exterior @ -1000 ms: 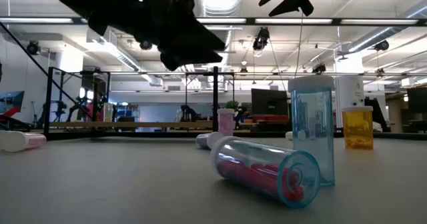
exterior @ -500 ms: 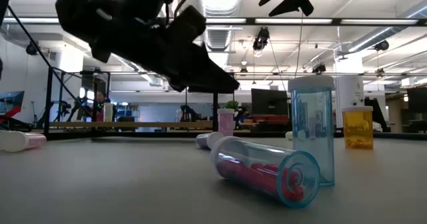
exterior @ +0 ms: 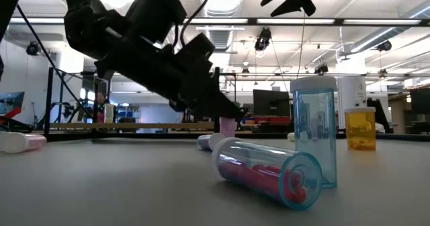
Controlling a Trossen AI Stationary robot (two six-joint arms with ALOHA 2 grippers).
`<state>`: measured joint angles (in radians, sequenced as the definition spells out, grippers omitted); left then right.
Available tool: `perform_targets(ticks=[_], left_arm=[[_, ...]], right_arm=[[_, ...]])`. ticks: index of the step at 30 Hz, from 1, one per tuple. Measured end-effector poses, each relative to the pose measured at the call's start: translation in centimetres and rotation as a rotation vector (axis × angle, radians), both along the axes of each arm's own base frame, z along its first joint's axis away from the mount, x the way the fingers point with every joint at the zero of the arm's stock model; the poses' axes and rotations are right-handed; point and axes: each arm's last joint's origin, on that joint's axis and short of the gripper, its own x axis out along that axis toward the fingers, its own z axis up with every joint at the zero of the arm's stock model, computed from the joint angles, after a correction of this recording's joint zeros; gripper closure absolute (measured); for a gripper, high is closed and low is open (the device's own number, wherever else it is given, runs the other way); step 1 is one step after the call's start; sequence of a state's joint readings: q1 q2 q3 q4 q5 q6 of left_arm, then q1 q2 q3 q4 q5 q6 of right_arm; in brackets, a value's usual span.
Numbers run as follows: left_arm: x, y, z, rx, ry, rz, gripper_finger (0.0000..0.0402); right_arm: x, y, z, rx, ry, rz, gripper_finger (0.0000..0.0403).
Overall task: Pick and place medicine bottles onto shelf by color
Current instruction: Put the middle pink pill bottle on the shelf
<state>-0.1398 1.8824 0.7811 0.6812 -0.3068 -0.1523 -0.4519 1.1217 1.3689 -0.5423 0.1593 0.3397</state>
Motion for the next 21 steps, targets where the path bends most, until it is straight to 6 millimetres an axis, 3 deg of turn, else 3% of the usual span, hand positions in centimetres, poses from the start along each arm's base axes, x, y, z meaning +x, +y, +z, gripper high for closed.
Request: perform_targets(ticks=[11, 21], left_arm=[[-0.14, 0.08, -0.29, -0.058, 0.021, 0.046, 0.0218], [-0.13, 0.06, -0.25, -0.059, 0.019, 0.044, 0.0295]], right_arm=[[0.0, 0.0, 0.0, 0.0, 0.0, 0.0, 0.0177], [0.01, 0.0, -0.01, 0.0, 0.0, 0.0, 0.0177]])
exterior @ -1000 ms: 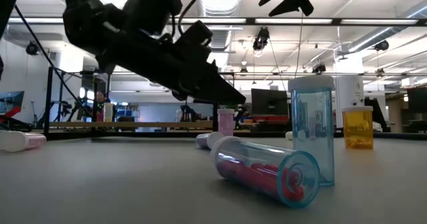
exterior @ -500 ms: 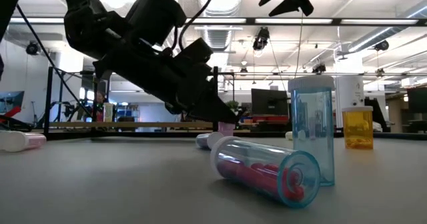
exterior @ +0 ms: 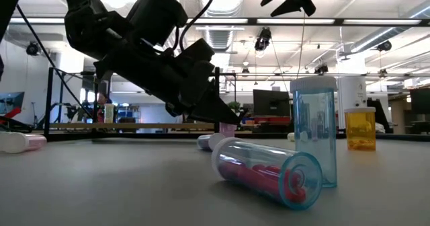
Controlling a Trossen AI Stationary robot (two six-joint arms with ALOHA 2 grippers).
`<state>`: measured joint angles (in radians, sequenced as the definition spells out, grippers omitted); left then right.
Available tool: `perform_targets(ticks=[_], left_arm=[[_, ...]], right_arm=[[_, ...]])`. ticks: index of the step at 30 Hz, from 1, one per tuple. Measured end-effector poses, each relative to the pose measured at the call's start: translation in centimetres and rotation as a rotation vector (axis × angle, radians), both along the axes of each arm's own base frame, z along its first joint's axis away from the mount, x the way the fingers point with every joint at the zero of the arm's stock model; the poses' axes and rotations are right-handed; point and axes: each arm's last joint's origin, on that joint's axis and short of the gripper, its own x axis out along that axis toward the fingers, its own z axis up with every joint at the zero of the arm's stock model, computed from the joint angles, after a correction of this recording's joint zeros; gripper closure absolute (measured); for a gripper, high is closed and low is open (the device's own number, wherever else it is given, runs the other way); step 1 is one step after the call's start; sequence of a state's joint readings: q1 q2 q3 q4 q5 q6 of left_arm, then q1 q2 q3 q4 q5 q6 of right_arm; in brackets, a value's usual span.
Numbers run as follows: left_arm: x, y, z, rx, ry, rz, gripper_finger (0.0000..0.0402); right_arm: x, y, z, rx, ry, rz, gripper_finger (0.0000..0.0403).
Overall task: Pick and place medicine bottles onto shelf by color
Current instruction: Put the middle pink pill bottle on the shelf
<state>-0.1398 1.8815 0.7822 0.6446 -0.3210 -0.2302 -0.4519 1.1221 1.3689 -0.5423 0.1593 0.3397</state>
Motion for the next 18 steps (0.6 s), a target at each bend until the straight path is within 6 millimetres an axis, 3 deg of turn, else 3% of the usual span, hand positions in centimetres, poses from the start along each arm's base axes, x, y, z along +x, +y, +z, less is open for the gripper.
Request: perform_targets(ticks=[5, 11, 18], left_arm=[[0.0, 0.0, 0.5, -0.003, -0.018, -0.001, 0.0315], [-0.3, 0.1, 2.5, -0.01, -0.067, 0.0, 0.0298], [-2.4, 1.6, 5.2, 0.065, 0.05, 0.148, 0.0289]], right_arm=[[0.0, 0.0, 0.0, 0.0, 0.0, 0.0, 0.0177], [0.0, 0.0, 0.0, 0.0, 0.0, 0.0, 0.0177], [0.0, 0.0, 0.0, 0.0, 0.0, 0.0, 0.0177]])
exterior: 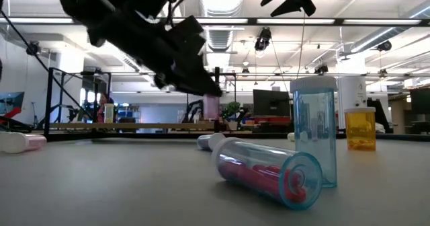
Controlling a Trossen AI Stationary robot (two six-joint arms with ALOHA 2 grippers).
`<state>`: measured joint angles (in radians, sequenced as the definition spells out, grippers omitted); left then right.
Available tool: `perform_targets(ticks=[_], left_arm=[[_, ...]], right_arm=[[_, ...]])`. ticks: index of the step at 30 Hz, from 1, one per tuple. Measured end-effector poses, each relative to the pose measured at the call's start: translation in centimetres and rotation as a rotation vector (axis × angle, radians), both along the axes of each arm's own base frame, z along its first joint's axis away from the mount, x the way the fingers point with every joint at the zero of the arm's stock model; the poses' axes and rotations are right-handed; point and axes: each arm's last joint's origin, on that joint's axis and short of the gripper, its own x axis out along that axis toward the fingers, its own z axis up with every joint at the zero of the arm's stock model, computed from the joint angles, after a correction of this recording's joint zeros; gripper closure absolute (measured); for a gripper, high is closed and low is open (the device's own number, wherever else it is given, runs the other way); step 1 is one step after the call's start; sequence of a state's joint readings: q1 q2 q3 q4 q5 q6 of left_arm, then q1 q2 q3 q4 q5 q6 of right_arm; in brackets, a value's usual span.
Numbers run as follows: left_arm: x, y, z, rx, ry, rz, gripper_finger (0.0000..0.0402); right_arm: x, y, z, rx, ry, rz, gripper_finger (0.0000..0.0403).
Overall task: Pick and place medicine bottles onto shelf by color
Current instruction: Put the middle pink pill bottle on the shelf
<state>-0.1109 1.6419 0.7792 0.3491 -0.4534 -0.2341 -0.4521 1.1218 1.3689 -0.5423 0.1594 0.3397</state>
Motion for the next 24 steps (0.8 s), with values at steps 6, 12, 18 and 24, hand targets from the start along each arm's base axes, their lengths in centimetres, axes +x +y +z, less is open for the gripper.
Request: perform_targets(ticks=[6, 12, 18, 24], left_arm=[[-2.7, 3.0, 2.6, -0.017, 0.069, 0.194, 0.0288], [-5.2, 6.6, 3.6, -0.021, 0.088, 0.355, 0.0288], [-7.5, 9.3, 2.3, -0.075, 0.049, 0.53, 0.0288], [-8.7, 11.1, 1.1, -0.038, 0.042, 0.671, 0.0288]], right_arm=[[0.0, 0.0, 0.0, 0.0, 0.0, 0.0, 0.0177], [0.0, 0.0, 0.0, 0.0, 0.0, 0.0, 0.0177], [0.0, 0.0, 0.0, 0.0, 0.0, 0.0, 0.0177], [0.0, 0.0, 0.0, 0.0, 0.0, 0.0, 0.0177]])
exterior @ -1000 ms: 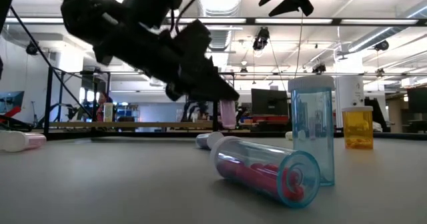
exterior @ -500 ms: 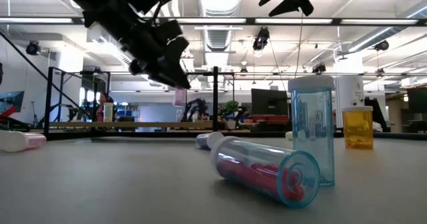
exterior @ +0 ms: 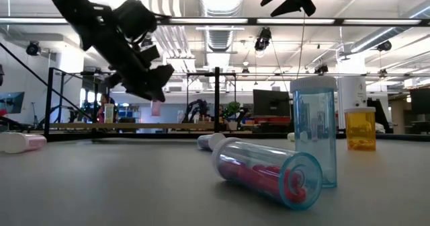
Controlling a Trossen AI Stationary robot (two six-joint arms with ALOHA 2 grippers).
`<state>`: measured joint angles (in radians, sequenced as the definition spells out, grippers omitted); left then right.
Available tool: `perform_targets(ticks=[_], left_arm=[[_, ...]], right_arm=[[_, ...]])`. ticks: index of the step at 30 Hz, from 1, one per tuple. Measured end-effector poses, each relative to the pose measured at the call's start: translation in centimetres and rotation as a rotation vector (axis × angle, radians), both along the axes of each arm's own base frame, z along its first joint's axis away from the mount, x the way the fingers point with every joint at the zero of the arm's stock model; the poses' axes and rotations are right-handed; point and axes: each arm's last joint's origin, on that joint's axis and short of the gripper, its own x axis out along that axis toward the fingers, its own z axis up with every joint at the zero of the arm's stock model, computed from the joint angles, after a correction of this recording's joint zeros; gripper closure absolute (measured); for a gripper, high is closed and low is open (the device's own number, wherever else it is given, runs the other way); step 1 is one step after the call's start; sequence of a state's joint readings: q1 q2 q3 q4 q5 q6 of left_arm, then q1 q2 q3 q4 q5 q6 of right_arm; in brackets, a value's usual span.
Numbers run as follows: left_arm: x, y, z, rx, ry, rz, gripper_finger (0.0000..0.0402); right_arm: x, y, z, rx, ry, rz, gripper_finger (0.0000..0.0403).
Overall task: Pick and place medicine bottles onto shelf by color
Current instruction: Put the middle pink pill bottle on the shelf
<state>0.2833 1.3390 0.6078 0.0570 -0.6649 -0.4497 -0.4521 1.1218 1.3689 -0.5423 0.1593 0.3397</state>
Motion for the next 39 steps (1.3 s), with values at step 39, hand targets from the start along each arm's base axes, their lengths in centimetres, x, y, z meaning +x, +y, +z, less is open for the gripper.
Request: perform_targets(ticks=[39], left_arm=[[-4.8, 8.6, -1.3, -0.008, 0.002, 0.421, 0.0288]], right_arm=[[0.0, 0.0, 0.0, 0.0, 0.0, 0.0, 0.0177]])
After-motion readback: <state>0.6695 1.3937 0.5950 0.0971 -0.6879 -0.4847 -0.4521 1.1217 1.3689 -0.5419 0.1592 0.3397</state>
